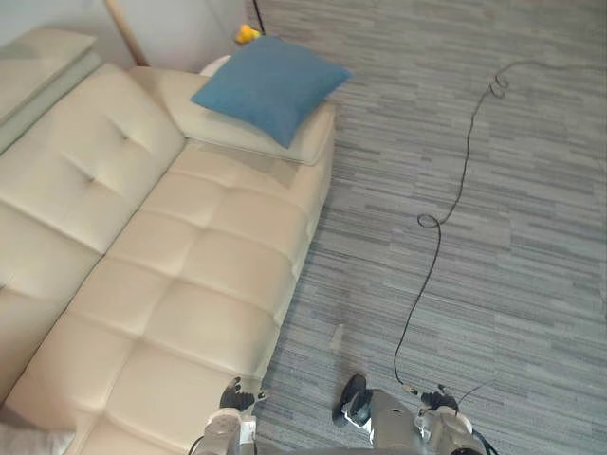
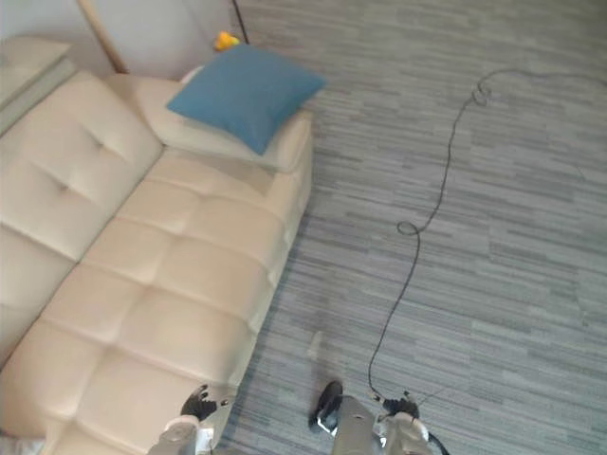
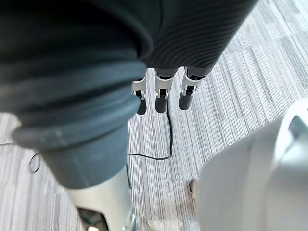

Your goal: Pick up cushions and gather them together orderly.

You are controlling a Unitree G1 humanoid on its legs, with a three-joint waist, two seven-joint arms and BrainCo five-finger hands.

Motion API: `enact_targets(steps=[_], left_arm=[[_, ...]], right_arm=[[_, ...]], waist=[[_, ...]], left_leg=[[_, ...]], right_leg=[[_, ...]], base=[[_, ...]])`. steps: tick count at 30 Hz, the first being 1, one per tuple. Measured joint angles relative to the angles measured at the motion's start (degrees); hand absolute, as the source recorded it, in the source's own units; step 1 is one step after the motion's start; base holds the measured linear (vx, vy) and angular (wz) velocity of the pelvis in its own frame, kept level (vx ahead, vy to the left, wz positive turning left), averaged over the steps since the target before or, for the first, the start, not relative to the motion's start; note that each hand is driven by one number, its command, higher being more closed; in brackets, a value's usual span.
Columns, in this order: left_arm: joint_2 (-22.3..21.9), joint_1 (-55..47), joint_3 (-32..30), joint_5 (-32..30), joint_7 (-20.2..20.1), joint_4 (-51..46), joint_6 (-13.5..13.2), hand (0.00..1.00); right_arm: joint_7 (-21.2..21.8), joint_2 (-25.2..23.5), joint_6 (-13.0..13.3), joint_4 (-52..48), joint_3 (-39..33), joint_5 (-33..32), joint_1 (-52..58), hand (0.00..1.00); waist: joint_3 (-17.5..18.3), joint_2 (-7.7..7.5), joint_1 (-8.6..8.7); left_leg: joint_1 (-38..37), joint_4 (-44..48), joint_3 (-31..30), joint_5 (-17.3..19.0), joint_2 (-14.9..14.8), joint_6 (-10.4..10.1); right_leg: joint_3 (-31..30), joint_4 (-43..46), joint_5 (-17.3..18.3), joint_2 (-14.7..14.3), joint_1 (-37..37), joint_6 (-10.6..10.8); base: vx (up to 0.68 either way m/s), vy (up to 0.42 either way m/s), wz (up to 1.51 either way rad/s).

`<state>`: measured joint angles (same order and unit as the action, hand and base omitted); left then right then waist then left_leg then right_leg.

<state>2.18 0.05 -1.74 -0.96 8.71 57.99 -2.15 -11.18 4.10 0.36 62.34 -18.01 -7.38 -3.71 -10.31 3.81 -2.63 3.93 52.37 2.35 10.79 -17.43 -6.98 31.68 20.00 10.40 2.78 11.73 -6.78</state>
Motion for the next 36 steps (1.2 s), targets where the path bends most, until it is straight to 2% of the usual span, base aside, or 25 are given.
enact_targets(steps=[2, 3, 4, 5, 7, 8, 9, 10, 11, 12, 13, 14, 15, 16, 19, 20, 22, 24, 26, 28, 29, 31, 32, 33, 36], left_arm=[[1.14, -0.06, -1.16, 0.14, -0.1, -2.23, -0.33, 0.0], [1.45, -0.05, -1.17, 0.15, -0.08, -3.51, -0.37, 0.0], [1.38, -0.02, -1.17, 0.14, -0.08, -3.84, -0.39, 0.0], [0.73, 0.27, -1.25, 0.13, -0.05, -4.62, -0.4, 0.0], [0.3, 0.43, -1.3, 0.13, -0.01, -4.66, -0.37, 0.0], [-0.06, 0.39, -1.31, 0.14, -0.02, -4.56, -0.35, 0.0], [-0.4, 0.35, -1.33, 0.13, 0.0, -4.52, -0.34, 0.0], [-0.49, 0.33, -1.36, 0.13, 0.01, -4.53, -0.32, 0.0], [0.17, 0.35, -1.67, 0.21, -0.09, -4.57, -0.3, 0.0], [0.77, 0.36, -1.63, 0.63, -0.13, -4.53, -0.17, 0.0], [0.7, 0.27, -1.55, 0.94, -0.16, -4.48, -0.09, 0.0], [1.0, -0.1, -1.31, 1.29, -0.21, -4.22, 0.07, 0.0], [1.05, -0.1, -1.03, 1.37, -0.22, -4.15, 0.11, 0.0], [0.99, -0.04, -0.2, 1.75, -0.3, -3.98, 0.1, 0.0], [1.2, -0.29, 0.77, 2.26, -0.29, -3.31, 0.13, 0.0], [1.21, -0.28, 0.72, 2.26, -0.25, -3.2, 0.19, 0.0], [1.39, -0.29, 0.64, 2.25, -0.24, -3.2, 0.17, 0.0], [1.65, -0.45, 0.76, 2.22, -0.25, -2.91, 0.11, 0.0], [2.26, -1.68, 0.86, 2.09, -0.26, -1.46, 0.04, 0.0], [0.45, -2.33, 0.6, 2.12, -0.36, -1.03, 0.02, 0.0], [-0.62, -2.36, 0.34, 2.13, -0.3, -1.2, -0.05, 0.0], [-1.26, -2.45, -0.99, 2.15, -0.66, -1.27, -0.05, 0.0], [-1.15, -2.91, -2.01, 2.33, -1.23, -1.63, -0.17, 0.0], [-0.72, -2.91, -2.32, 2.27, -1.31, -2.4, -0.45, 0.0], [-0.64, -2.85, -2.07, 2.21, -1.38, -4.11, -1.38, 0.0]], right_arm=[[-0.14, -1.36, -0.11, 0.87, 0.13, -0.12, 0.48, 0.0], [-0.19, -1.72, 0.06, 1.45, 0.11, -0.51, -0.06, 0.0], [-0.21, -1.71, 0.12, 1.38, 0.08, -0.59, -0.39, 0.0], [-0.37, -1.7, 0.24, 0.72, -0.09, -0.94, -1.35, 0.0], [-0.62, -1.77, 0.27, -0.48, -0.5, -1.38, -1.38, 0.0], [-0.72, -1.78, 0.37, -0.74, -0.52, -1.44, -1.39, 0.0], [-0.85, -1.98, 0.34, -0.74, -0.55, -1.45, -1.31, 0.0], [-0.91, -2.2, 0.31, -0.76, -0.55, -1.46, -1.25, 0.0], [-0.94, -2.93, 0.33, -0.88, -1.06, -1.27, -1.21, 0.0], [-0.83, -3.46, 0.31, -0.89, -1.59, -0.91, -0.92, 0.0], [-0.7, -3.44, 0.3, -0.9, -1.69, -0.64, -0.88, 0.0], [-0.34, -4.04, 0.04, -1.07, -2.06, 0.46, -0.11, 0.0], [-0.17, -4.14, 0.01, -1.16, -2.05, 0.73, 0.08, 0.0], [0.18, -4.2, -0.26, -1.13, -2.04, 0.87, 1.02, 0.0], [0.62, -3.74, -0.64, -1.91, -2.04, 1.32, 0.83, 0.0], [0.67, -3.66, -0.59, -2.58, -1.97, 1.72, 0.19, 0.0], [1.15, -3.64, -0.6, -2.71, -1.9, 1.87, -0.56, 0.0], [1.21, -3.56, -0.72, -2.67, -1.42, 2.04, -0.68, 0.0], [1.45, -3.1, -0.82, -1.93, -0.74, 2.49, 1.04, 0.0], [1.55, -0.45, -0.76, -0.63, 0.25, 2.7, 1.1, 0.0], [1.54, 1.01, -0.78, -0.24, 0.28, 2.77, 1.53, 0.0], [1.48, 1.44, -0.79, -0.25, 0.62, 2.76, 1.48, 0.0], [1.45, 1.13, -0.75, -0.21, 1.73, 2.76, 2.03, 0.0], [1.42, 0.78, -0.76, -0.19, 2.55, 2.76, 2.21, 0.0], [1.38, 0.46, -0.75, -0.18, 2.54, 2.68, 1.36, 0.0]], waist=[[-1.2, -2.46, -0.91], [-1.52, -3.21, -1.11], [-1.53, -3.17, -1.13], [-1.74, -2.75, -1.46], [-1.82, -2.66, -2.12], [-1.72, -2.46, -2.76], [-1.46, -2.54, -3.78], [-1.24, -2.83, -3.89], [-0.68, -4.16, -3.92], [-0.37, -5.26, -3.95], [-0.34, -5.22, -3.93], [-0.36, -5.21, -3.57], [-0.32, -5.27, -3.45], [-0.36, -5.23, -3.08], [-0.61, -4.67, -2.75], [-0.93, -3.45, -2.45], [-1.09, -3.11, -2.29], [-0.94, -3.41, -1.51], [0.16, -5.23, -0.5], [2.24, -2.0, -0.34], [2.49, -0.29, -0.51], [2.27, 1.76, -0.58], [1.57, 1.48, -0.95], [1.18, 1.0, -1.57], [0.74, -0.18, -2.58]], left_leg=[[6.72, 4.79, -0.34, 4.51, 3.84, 1.05], [11.05, -0.23, 1.51, 5.79, 7.02, 1.86], [12.52, -3.06, 2.25, 6.02, 7.9, 2.28], [15.8, -15.23, 3.6, 5.79, 11.64, 3.47], [16.21, -28.19, 3.4, 2.18, 14.84, 4.09], [15.77, -36.58, 3.25, -2.06, 15.89, 4.48], [13.97, -39.35, 3.39, -8.89, 16.2, 5.5], [13.56, -39.24, 3.38, -10.33, 16.63, 6.33], [13.82, -37.18, 3.63, -8.98, 17.91, 8.08], [13.7, -34.75, 5.35, -5.62, 18.27, 8.92], [13.25, -33.81, 5.83, -4.67, 18.09, 9.24], [9.6, -32.17, 6.82, -1.7, 18.01, 9.8], [8.61, -32.06, 6.79, -0.87, 18.16, 9.91], [5.12, -32.0, 6.65, 0.92, 18.3, 10.36], [-2.5, -35.02, 6.55, 1.68, 17.29, 10.55], [-6.04, -37.75, 6.59, 2.02, 15.82, 9.97], [-8.6, -39.59, 6.46, 2.3, 14.41, 9.49], [-10.45, -40.33, 6.06, 3.29, 13.61, 7.78], [-12.77, -39.7, 3.09, 6.19, 14.57, 3.49], [-10.74, -34.86, 0.69, 6.4, 11.7, 3.07], [-4.98, -23.27, -0.97, 5.83, 9.31, 2.44], [1.06, -9.33, -0.87, 0.44, 5.77, 2.24], [4.53, -1.32, 0.46, -2.16, 3.19, 2.93], [6.82, 2.46, 2.42, -0.24, 2.49, 3.79], [13.38, -4.01, 9.67, 3.5, 4.48, 4.13]], right_leg=[[-0.12, -4.43, 0.85, -1.1, -7.57, -0.31], [-0.83, -7.69, 0.57, -1.9, -10.86, 0.14], [-1.09, -8.8, 0.44, -2.2, -11.81, 0.35], [-2.29, -12.09, 0.14, -2.95, -14.25, 0.91], [-3.85, -14.42, 0.39, -3.3, -16.5, 2.04], [-5.43, -15.99, 0.94, -3.92, -18.4, 3.07], [-7.81, -17.04, 2.0, -4.06, -20.28, 4.76], [-8.64, -17.24, 2.49, -3.76, -20.94, 5.32], [-10.04, -16.03, 4.21, -2.28, -21.27, 6.97], [-11.72, -10.25, 6.5, 0.0, -19.6, 8.58], [-12.59, -6.48, 6.99, 0.77, -18.45, 9.48], [-14.19, 11.48, 6.73, 4.01, -13.35, 12.82], [-14.31, 16.37, 5.6, 4.98, -11.7, 14.52], [-14.49, 29.19, 4.71, 8.21, -7.41, 16.38], [-11.16, 33.85, 6.83, 11.67, -2.8, 11.66], [-9.47, 28.19, 7.45, 11.47, -1.02, 10.71], [-9.95, 18.59, 6.83, 10.9, 2.21, 10.68], [-14.98, 4.24, 0.27, 8.71, 5.08, 11.36], [-20.03, -2.48, -10.91, 7.46, 5.64, 9.24], [-17.1, -0.07, -8.13, 5.99, 5.58, 8.19], [-15.0, -2.47, -5.5, 4.48, 3.0, 8.19], [-13.25, -5.93, -4.45, 1.93, -1.59, 7.12], [-12.83, -9.04, -4.12, 0.36, -5.65, 6.33], [-12.48, -10.75, -3.56, 0.06, -8.5, 5.65], [-10.89, -15.46, -3.51, 0.73, -13.81, 6.53]], base=[[0.45, -0.25, -0.08], [0.46, -0.247, -0.22], [0.45, -0.153, -0.4], [0.29, -0.071, -0.34], [0.36, -0.011, -0.48], [0.52, 0.049, -0.82], [0.44, 0.071, -0.75], [0.48, 0.088, -0.63], [0.66, 0.094, -0.47], [0.57, 0.073, -0.48], [0.69, 0.133, -0.57], [0.44, 0.112, -0.35], [0.65, 0.134, -0.19], [0.43, 0.043, 0.08], [0.5, 0.012, -0.02], [0.41, -0.04, -0.13], [0.39, -0.104, -0.01], [0.39, -0.176, 0.22], [0.43, -0.298, 0.41], [0.46, -0.307, 0.4], [0.48, -0.322, 0.5], [0.35, -0.231, 0.33], [0.38, -0.205, 0.16], [0.44, -0.223, 0.19], [0.35, -0.119, 0.1]])
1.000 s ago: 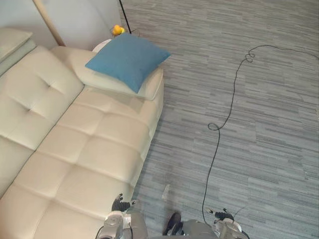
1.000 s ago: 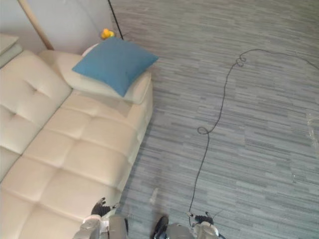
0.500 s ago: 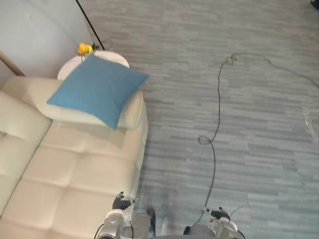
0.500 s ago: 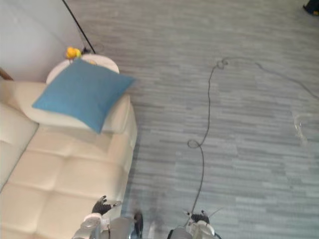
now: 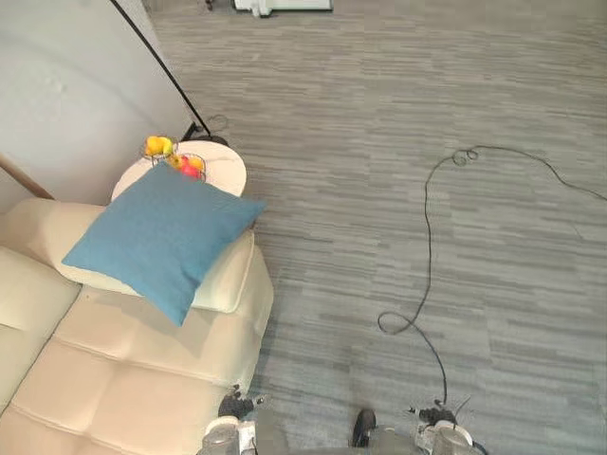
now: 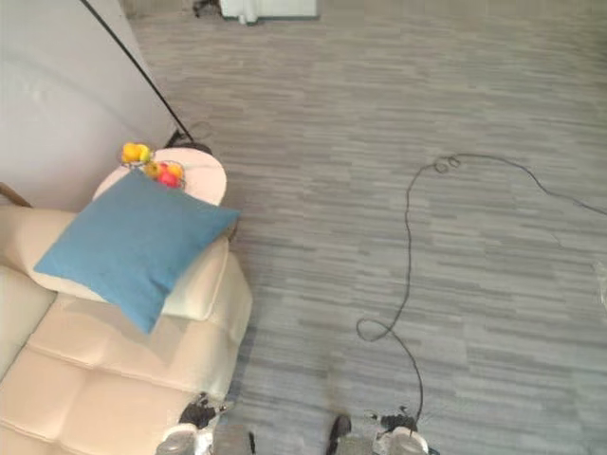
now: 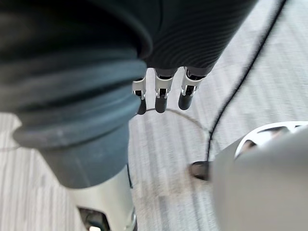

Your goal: Pick up cushions and gather them together orderly.

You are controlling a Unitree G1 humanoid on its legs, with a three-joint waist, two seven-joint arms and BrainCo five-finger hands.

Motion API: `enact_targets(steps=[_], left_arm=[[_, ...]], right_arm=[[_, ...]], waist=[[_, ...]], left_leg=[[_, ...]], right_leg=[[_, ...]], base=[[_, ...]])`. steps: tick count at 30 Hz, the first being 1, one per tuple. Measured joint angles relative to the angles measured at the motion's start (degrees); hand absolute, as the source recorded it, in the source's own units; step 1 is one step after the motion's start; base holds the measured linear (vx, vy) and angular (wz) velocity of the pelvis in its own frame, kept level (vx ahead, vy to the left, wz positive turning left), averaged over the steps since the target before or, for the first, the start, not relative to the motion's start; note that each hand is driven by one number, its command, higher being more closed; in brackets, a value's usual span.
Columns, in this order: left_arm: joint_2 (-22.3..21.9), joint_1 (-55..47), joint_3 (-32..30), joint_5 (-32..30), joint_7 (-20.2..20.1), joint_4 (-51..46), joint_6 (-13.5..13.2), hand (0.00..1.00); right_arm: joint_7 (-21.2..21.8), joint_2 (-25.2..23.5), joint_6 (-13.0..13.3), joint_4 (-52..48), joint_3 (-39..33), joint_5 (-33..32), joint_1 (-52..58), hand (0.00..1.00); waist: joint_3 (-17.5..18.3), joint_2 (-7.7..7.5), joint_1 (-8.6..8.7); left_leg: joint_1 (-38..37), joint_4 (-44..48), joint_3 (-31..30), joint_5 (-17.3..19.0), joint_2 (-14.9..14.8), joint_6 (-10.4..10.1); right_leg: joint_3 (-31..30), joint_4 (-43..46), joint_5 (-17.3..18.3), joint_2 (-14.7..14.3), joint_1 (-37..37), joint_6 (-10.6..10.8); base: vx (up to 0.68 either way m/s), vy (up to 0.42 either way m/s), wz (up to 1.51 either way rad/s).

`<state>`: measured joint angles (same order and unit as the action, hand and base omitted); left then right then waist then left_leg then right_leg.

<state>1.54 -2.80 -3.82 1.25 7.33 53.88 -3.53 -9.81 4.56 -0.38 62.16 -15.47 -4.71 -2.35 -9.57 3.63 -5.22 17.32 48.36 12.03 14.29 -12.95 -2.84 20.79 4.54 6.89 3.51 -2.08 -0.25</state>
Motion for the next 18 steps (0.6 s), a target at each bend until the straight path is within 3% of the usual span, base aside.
enact_targets(steps=[2, 3, 5, 6, 7, 8, 9, 12, 13, 14, 17, 18], left_arm=[[0.01, 0.47, 0.44, -0.06, -0.02, -0.41, 0.01, 0.0], [0.15, 1.01, 0.47, -0.14, 0.03, -0.27, 0.1, 0.0], [0.08, 1.29, 0.57, -0.23, 0.04, 0.28, 0.18, 0.0], [0.42, 1.57, 0.48, -0.44, 0.02, 0.39, 0.2, 0.0], [1.23, 1.74, 0.49, -0.78, -0.02, 0.45, 0.24, 0.0], [1.78, 1.93, 0.25, -0.88, -0.05, 0.55, 0.34, 0.0], [1.77, 2.1, 0.25, -0.98, -0.07, 0.68, 0.57, 0.0], [2.1, 2.13, 0.57, -1.01, -0.09, 1.47, 0.83, 0.0], [2.24, 2.06, 0.9, -1.04, -0.1, 1.67, 1.38, 0.0], [2.23, 1.97, 0.94, -1.04, -0.06, 1.8, 1.48, 0.0], [1.97, 1.51, 0.98, -1.05, 0.08, 1.76, 1.55, 0.0], [1.78, 1.61, 0.95, -1.05, 0.09, 1.65, 1.55, 0.0]], right_arm=[[-0.26, 0.11, 0.05, -0.06, -0.08, -0.03, -0.65, 0.0], [-0.34, 0.2, 0.1, -0.07, -0.24, -0.04, -0.7, 0.0], [-0.37, 0.31, 0.14, -0.08, -0.42, -0.06, -0.56, 0.0], [-0.38, 0.2, 0.14, -0.06, -0.34, -0.24, -0.65, 0.0], [-0.28, -0.57, 0.13, -0.07, -0.01, -0.3, -0.53, 0.0], [-0.21, -1.37, 0.35, -0.4, 0.06, -0.3, -0.76, 0.0], [-0.18, -1.48, 0.49, -0.11, -0.02, -0.29, -0.68, 0.0], [0.25, -1.66, 0.48, 0.03, 0.14, 0.15, -0.47, 0.0], [0.31, -1.64, 0.5, 0.0, 0.15, 0.19, -0.39, 0.0], [0.35, -1.64, 0.54, -0.03, 0.14, 0.19, -0.3, 0.0], [0.36, -1.67, 0.77, -0.66, 0.04, 0.14, -0.13, 0.0], [0.35, -1.69, 0.86, -0.91, 0.0, 0.14, -0.06, 0.0]], waist=[[-0.13, -0.16, -0.56], [-0.38, -0.51, -0.78], [-0.31, -0.43, -0.82], [-0.41, -0.96, -1.03], [-0.3, -2.75, -1.01], [-0.29, -3.74, -1.01], [-0.25, -3.76, -0.99], [-0.25, -3.64, -0.6], [-0.35, -3.53, -0.14], [-0.42, -3.41, 0.04], [-0.61, -3.11, 0.19], [-0.62, -3.09, 0.27]], left_leg=[[1.74, -15.76, 5.54, -1.25, 2.69, 0.52], [1.39, -25.92, 10.97, -5.12, 4.46, 1.38], [0.14, -33.75, 17.57, -11.44, 5.23, 2.72], [-0.82, -33.87, 18.91, -13.47, 6.11, 8.4], [-1.1, -33.25, 18.66, -11.82, 7.53, 8.07], [-1.15, -31.82, 17.37, -9.26, 8.67, 8.99], [-1.57, -30.21, 17.08, -7.45, 8.54, 9.03], [-6.06, -27.19, 13.59, -3.07, 8.74, 9.24], [-8.85, -28.05, 10.22, -2.6, 9.49, 9.19], [-11.05, -29.4, 8.43, -2.6, 9.92, 9.18], [-16.5, -33.26, 2.97, -2.61, 11.27, 9.12], [-16.91, -33.7, 1.55, -2.48, 11.44, 8.91]], right_leg=[[1.36, -1.28, 0.51, 0.33, -2.17, 0.88], [3.09, -1.85, 1.24, 0.94, -3.8, 1.97], [4.46, -2.3, 2.68, 0.92, -5.95, 3.89], [4.48, -2.67, 3.74, 1.5, -7.57, 5.18], [4.87, -2.77, 3.78, 2.69, -8.17, 5.51], [5.51, -1.25, 3.67, 3.68, -8.74, 5.8], [5.84, 2.89, 4.11, 4.72, -8.28, 6.6], [3.05, 32.04, 4.26, 10.01, -0.55, 11.6], [2.24, 42.55, 5.29, 10.64, 3.02, 10.49], [2.36, 45.39, 6.26, 10.67, 4.49, 9.55], [1.95, 40.78, 8.28, 10.37, 8.98, 6.8], [1.17, 38.72, 8.27, 10.01, 9.89, 6.76]], base=[[0.45, 0.011, 0.23], [0.35, 0.05, 0.34], [0.41, 0.078, 0.33], [0.49, 0.104, 0.26], [0.48, 0.097, 0.29], [0.56, 0.131, 0.34], [0.54, 0.168, 0.39], [0.45, 0.143, 0.59], [0.49, 0.059, 0.99], [0.38, 0.012, 0.96], [0.31, -0.045, 0.94], [0.26, -0.116, 1.1]])
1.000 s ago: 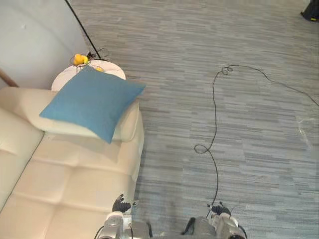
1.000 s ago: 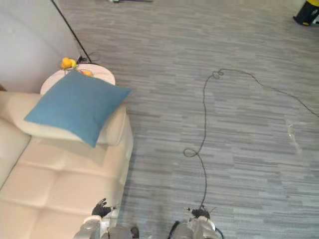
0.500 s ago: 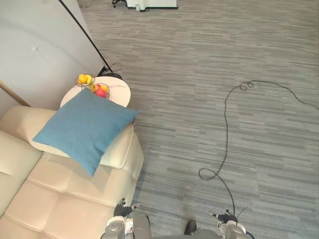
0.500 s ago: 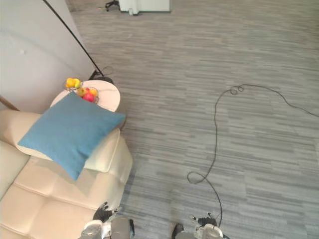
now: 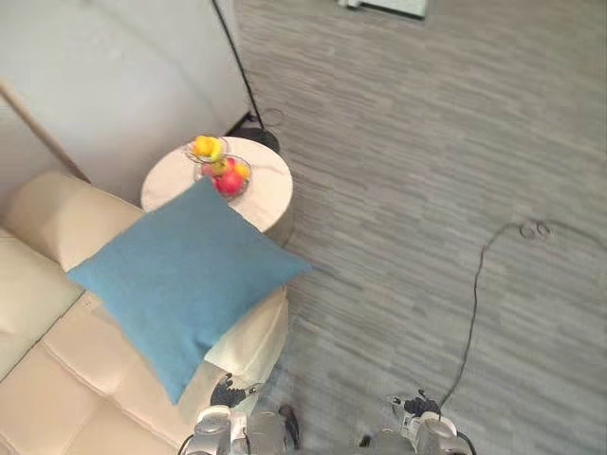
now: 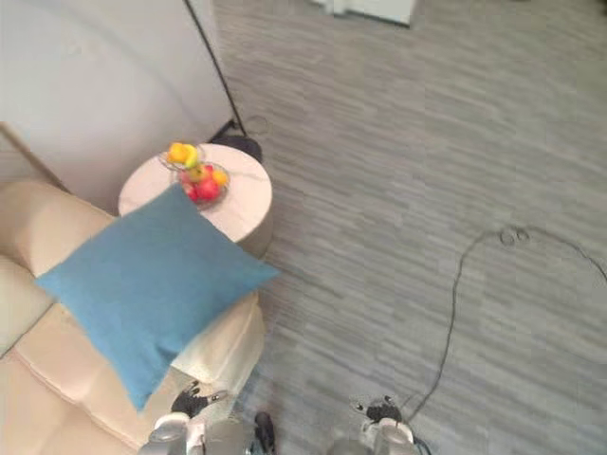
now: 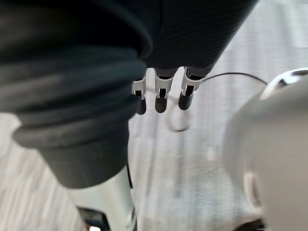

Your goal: Pick up cushions and gather them together orderly.

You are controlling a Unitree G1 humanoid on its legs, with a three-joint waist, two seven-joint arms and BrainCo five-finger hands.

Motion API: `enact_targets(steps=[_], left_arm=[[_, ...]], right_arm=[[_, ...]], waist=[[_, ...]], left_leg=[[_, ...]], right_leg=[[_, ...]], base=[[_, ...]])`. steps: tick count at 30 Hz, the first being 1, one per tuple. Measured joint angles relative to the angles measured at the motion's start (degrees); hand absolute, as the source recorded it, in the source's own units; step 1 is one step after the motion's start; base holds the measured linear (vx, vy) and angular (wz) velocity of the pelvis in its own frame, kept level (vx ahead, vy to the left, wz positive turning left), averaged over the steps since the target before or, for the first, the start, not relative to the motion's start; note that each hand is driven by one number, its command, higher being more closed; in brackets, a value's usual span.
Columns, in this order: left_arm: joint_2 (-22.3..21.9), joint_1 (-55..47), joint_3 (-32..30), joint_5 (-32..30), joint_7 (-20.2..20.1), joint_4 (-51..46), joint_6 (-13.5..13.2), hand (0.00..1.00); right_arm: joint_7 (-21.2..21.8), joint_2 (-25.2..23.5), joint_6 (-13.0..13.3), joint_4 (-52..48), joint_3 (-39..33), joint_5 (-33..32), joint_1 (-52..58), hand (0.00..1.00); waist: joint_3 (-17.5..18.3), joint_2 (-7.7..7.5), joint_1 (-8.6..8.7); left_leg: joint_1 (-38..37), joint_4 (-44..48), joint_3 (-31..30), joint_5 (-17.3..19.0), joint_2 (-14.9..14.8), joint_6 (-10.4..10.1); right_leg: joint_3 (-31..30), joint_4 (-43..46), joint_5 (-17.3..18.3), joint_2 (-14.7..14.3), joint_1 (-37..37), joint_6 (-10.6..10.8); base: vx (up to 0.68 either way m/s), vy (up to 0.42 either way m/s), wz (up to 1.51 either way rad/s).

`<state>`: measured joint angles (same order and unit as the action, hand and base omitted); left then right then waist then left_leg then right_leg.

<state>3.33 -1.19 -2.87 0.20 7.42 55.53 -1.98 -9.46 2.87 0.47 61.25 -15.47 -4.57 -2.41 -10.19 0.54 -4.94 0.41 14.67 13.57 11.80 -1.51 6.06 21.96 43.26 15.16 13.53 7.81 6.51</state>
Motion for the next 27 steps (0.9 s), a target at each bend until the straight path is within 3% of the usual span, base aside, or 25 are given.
enact_targets(steps=[1, 3, 6, 8, 9, 10, 11, 13, 14, 15, 16, 17, 20, 27], left_arm=[[-0.41, 0.58, -0.01, -0.01, 0.03, -0.43, -0.04, 0.0], [-1.09, 0.71, -0.04, -0.08, 0.07, -0.38, -0.09, 0.0], [-0.85, 0.3, -0.35, -0.12, 0.1, -0.73, -0.15, 0.0], [-2.06, -0.06, -0.63, -0.14, 0.11, -0.82, -0.24, 0.0], [-3.49, -0.45, -0.69, -0.21, 0.06, -1.04, -0.33, 0.0], [-4.12, -0.39, -0.72, -0.21, 0.05, -1.07, -0.35, 0.0], [-5.43, -0.09, -0.73, -0.23, 0.01, -1.19, -0.33, 0.0], [-5.6, -0.05, -0.55, -0.22, -0.03, -1.5, -0.35, 0.0], [-5.52, -0.06, -0.04, -0.22, 0.0, -1.49, -0.4, 0.0], [-5.45, -0.07, 0.51, -0.22, -0.01, -1.43, -0.4, 0.0], [-5.31, 0.04, 1.12, -0.3, 0.0, -1.38, -0.4, 0.0], [-4.63, 0.34, 1.94, -0.74, 0.04, -1.23, -0.41, 0.0], [-1.99, 0.58, 3.06, -1.29, 0.06, -0.11, -0.46, 0.0], [1.45, -0.58, 4.76, -1.22, 0.03, 2.18, -0.29, 0.0]], right_arm=[[-0.02, -0.07, 0.02, -0.78, -0.05, -0.07, 0.32, 0.0], [-0.01, -0.68, 0.17, -1.94, -0.1, -0.44, 1.22, 0.0], [-0.02, -1.1, -0.01, -1.85, -0.12, -0.47, 2.64, 0.0], [0.01, -1.42, 0.2, -3.09, -2.45, -1.15, 3.55, 0.0], [-0.12, -1.33, 0.35, -4.35, -2.68, -1.17, 3.67, 0.0], [-0.14, -1.34, 0.45, -4.37, -2.64, -1.22, 3.5, 0.0], [-0.11, -1.55, 0.52, -4.5, -2.53, -1.82, 3.01, 0.0], [-0.13, -1.93, 0.53, -4.65, -2.53, -2.49, 3.06, 0.0], [-0.18, -1.79, 0.64, -4.65, -2.54, -3.19, 3.22, 0.0], [-0.19, -1.45, 0.85, -4.66, -2.58, -3.41, 3.25, 0.0], [-0.19, -0.9, 1.09, -4.69, -2.57, -3.61, 3.11, 0.0], [-0.18, -0.29, 1.17, -4.53, -2.54, -4.38, 2.99, 0.0], [-0.16, -1.18, 1.0, -3.97, -2.53, -4.46, 3.21, 0.0], [-0.17, -1.72, 1.06, -3.88, -2.6, -4.16, 2.86, 0.0]], waist=[[-0.16, 0.26, 0.08], [-0.22, 0.36, 0.73], [0.32, -1.34, 1.24], [1.63, -0.4, 1.23], [2.36, 0.97, 1.49], [2.47, 1.41, 1.7], [2.22, 2.19, 1.66], [2.11, 1.9, 1.64], [2.21, 1.51, 1.71], [2.38, 1.43, 1.76], [2.39, 1.29, 1.77], [2.44, 1.26, 1.81], [2.6, 0.15, 1.79], [2.48, -0.53, 2.11]], left_leg=[[-0.66, -0.67, -2.57, 0.61, 0.11, -1.03], [-0.57, -0.22, -8.3, 1.75, 0.56, -2.81], [-0.26, 2.21, -15.63, 4.05, 2.33, -5.56], [0.57, 4.46, -19.69, 5.64, 0.87, -7.5], [2.29, 5.62, -19.23, 5.43, -0.79, -8.07], [3.31, 6.48, -17.75, 5.34, -1.77, -8.64], [5.5, 8.72, -11.05, 4.77, -4.98, -10.34], [5.68, 9.08, -3.74, 4.43, -7.71, -10.79], [5.43, 7.87, 2.57, 3.53, -10.09, -9.34], [5.39, 6.48, 5.01, 2.58, -10.97, -8.47], [5.52, 4.72, 6.68, 0.79, -10.92, -10.17], [5.4, 2.9, 6.81, -0.75, -9.35, -10.44], [5.39, 0.32, 4.46, -2.28, -6.65, -9.8], [-0.34, -9.07, 3.1, -7.65, -2.44, -9.21]], right_leg=[[-2.74, -4.08, 0.0, -1.58, 1.85, -0.13], [-13.94, -16.37, -1.98, -5.65, 4.72, 0.11], [-21.14, -24.8, -7.99, -6.55, 4.95, -1.08], [-16.41, -21.74, -7.18, -6.59, 4.13, -3.2], [-12.41, -21.63, -6.07, -6.37, 3.89, -3.9], [-10.82, -21.92, -5.99, -6.37, 3.66, -4.07], [-6.62, -23.49, -6.01, -6.69, 1.7, -4.45], [-3.39, -25.13, -6.04, -6.64, -0.73, -5.1], [-0.12, -26.88, -5.92, -6.33, -3.32, -5.41], [1.53, -27.6, -5.9, -6.01, -4.11, -5.43], [2.86, -27.72, -5.84, -5.26, -4.29, -5.32], [4.0, -28.29, -5.84, -4.15, -4.58, -4.79], [7.2, -32.18, -7.23, -2.98, -7.13, -2.71], [9.22, -36.94, -9.47, -1.73, -12.21, -1.56]], base=[[0.22, -0.165, 1.11], [0.23, -0.24, 1.42], [0.23, -0.336, 1.39], [0.31, -0.427, 1.44], [0.27, -0.301, 1.14], [0.27, -0.288, 1.47], [0.19, -0.208, 1.13], [0.14, -0.148, 1.14], [0.12, -0.1, 1.16], [0.1, -0.066, 1.16], [0.09, 0.024, 0.94], [0.06, 0.068, 0.86], [0.07, 0.094, 0.65], [0.03, 0.036, 0.22]])
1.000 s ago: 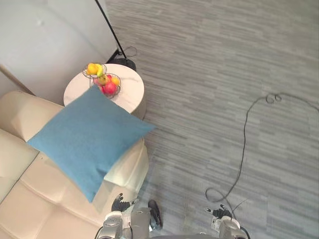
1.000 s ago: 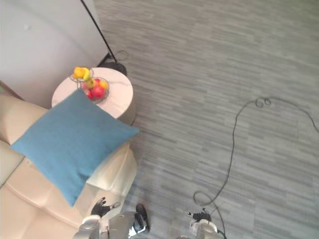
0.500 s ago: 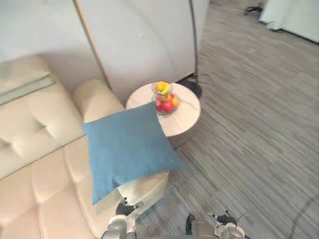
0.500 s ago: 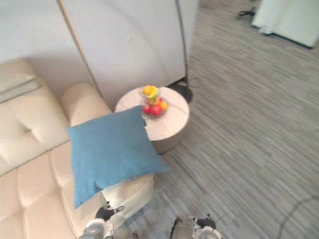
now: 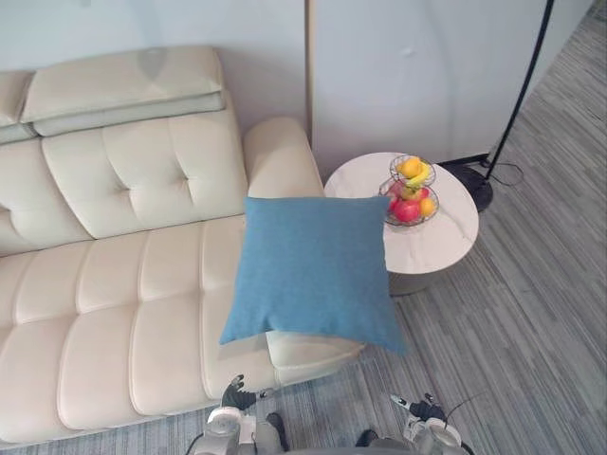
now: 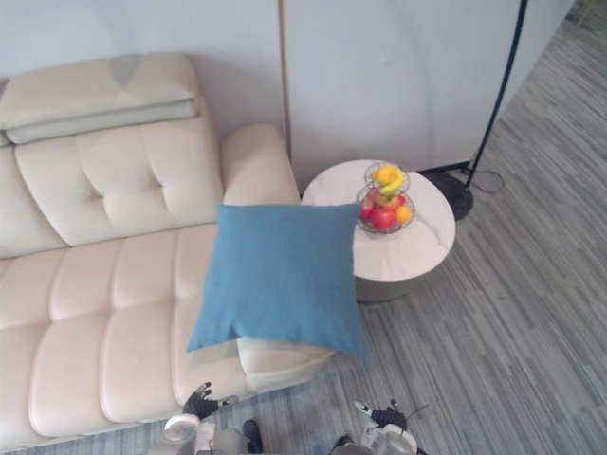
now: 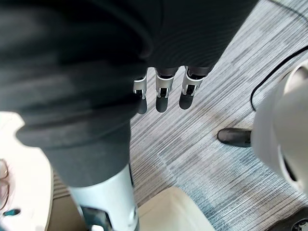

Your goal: Pick up cushions and gather them together orderly.

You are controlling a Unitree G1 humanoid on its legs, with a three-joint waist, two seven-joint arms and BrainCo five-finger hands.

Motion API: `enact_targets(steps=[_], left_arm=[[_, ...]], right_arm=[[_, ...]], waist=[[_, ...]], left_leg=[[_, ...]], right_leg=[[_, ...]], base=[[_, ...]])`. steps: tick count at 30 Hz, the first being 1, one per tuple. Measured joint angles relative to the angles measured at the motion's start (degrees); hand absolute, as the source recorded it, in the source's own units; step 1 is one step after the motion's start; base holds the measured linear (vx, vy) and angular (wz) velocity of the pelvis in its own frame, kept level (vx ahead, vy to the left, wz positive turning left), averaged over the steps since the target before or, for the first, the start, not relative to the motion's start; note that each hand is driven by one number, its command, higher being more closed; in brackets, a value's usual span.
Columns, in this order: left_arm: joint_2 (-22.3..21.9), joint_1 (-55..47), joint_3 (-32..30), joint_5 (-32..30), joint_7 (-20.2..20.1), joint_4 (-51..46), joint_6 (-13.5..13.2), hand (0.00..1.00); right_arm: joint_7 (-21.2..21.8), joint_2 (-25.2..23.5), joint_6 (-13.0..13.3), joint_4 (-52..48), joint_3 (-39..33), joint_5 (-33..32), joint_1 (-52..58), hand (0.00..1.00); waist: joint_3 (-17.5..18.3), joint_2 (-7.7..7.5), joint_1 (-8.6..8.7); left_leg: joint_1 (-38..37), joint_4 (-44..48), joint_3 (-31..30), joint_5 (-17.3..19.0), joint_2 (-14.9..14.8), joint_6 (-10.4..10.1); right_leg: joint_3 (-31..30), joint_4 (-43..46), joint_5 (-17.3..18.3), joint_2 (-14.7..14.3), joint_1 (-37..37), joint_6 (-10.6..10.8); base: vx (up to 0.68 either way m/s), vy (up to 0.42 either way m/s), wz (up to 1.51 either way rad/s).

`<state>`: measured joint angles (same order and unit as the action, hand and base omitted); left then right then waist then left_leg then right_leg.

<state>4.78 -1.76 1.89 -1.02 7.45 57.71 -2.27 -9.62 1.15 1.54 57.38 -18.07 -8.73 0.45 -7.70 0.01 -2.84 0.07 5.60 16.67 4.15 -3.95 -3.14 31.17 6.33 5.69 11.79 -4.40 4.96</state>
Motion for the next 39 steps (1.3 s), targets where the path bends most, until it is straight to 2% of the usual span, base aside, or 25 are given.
enact_targets(steps=[3, 6, 12, 14, 24, 32, 38, 39], left_arm=[[0.48, 0.08, -0.5, 0.0, 0.02, -0.04, -0.01, 0.0], [1.71, 0.12, -2.52, 0.14, 0.1, -2.21, -0.02, 0.0], [8.96, -0.76, -7.72, 1.32, 1.38, -13.2, -1.06, 0.0], [10.06, -0.93, -7.78, 1.72, 1.48, -15.15, -1.35, 0.0], [7.6, 1.52, -6.75, 4.92, 2.64, -25.4, -2.18, 0.0], [5.03, 12.37, -0.44, 5.82, 6.38, -26.96, -2.38, 0.0], [4.98, 25.47, 1.51, 7.34, 9.85, -23.75, -2.48, 0.0], [5.02, 27.32, 1.51, 7.94, 10.41, -22.7, -2.47, 1.0]], right_arm=[[-0.02, 0.55, 0.03, -0.06, 0.03, 1.38, -1.19, 0.0], [-0.3, 3.72, -0.1, -1.5, 0.06, 2.84, -2.96, 0.0], [-0.42, 11.01, 0.89, -18.29, 0.49, 6.57, -4.07, 0.0], [-0.23, 11.33, 1.21, -20.39, 0.72, 6.57, -4.91, 0.0], [0.86, 10.71, 1.35, -23.88, 7.6, 4.99, -8.57, 0.0], [-0.4, 8.63, 1.38, -23.65, 12.74, 2.38, -17.4, 0.0], [-2.56, 7.92, 1.32, -17.33, 16.52, 0.7, -29.66, 0.0], [-2.76, 7.92, 1.37, -16.3, 16.72, 0.07, -31.61, 1.0]], waist=[[-0.14, -0.31, 0.2], [-0.1, -0.44, 0.58], [0.22, -0.84, 0.92], [0.31, -1.0, 0.9], [0.75, -0.87, 0.89], [0.05, -0.76, 0.72], [-6.58, -0.27, 0.02], [-7.41, -0.26, -0.06]], left_leg=[[-1.19, -2.45, -0.04, -1.74, 0.24, 0.02], [-1.39, -5.09, -0.25, -3.58, 0.45, 0.14], [-1.37, -11.02, -0.59, -7.04, 0.65, 0.58], [-1.2, -11.45, -0.17, -7.13, 0.66, 0.34], [1.68, -11.44, -0.04, -7.54, 0.97, 0.41], [7.71, -10.22, -0.6, -8.89, 0.99, 1.5], [12.77, -8.31, 0.05, -8.91, -0.16, 1.51], [13.83, -8.29, 0.09, -9.28, -0.2, 1.72]], right_leg=[[0.02, -1.29, -1.02, -0.49, -0.57, -0.12], [0.1, -2.86, -2.44, -1.09, -0.36, -0.37], [-0.28, -5.25, -5.14, -2.5, 1.44, -0.75], [-0.6, -6.69, -6.05, -2.85, 1.45, -0.53], [-2.01, -9.26, -7.98, -3.42, 3.76, -0.61], [-1.89, -9.67, -8.7, -3.64, 8.7, -1.34], [-3.91, -5.35, -8.04, -3.44, 15.31, -2.41], [-4.1, -4.62, -7.99, -3.3, 16.71, -2.48]], base=[[-0.05, -0.005, -0.01], [-0.11, 0.007, 0.04], [-0.15, 0.023, 0.01], [-0.12, 0.028, -0.09], [-0.01, 0.013, -0.04], [0.07, -0.016, 0.02], [-0.06, 0.017, -0.1], [-0.07, 0.03, -0.05]])
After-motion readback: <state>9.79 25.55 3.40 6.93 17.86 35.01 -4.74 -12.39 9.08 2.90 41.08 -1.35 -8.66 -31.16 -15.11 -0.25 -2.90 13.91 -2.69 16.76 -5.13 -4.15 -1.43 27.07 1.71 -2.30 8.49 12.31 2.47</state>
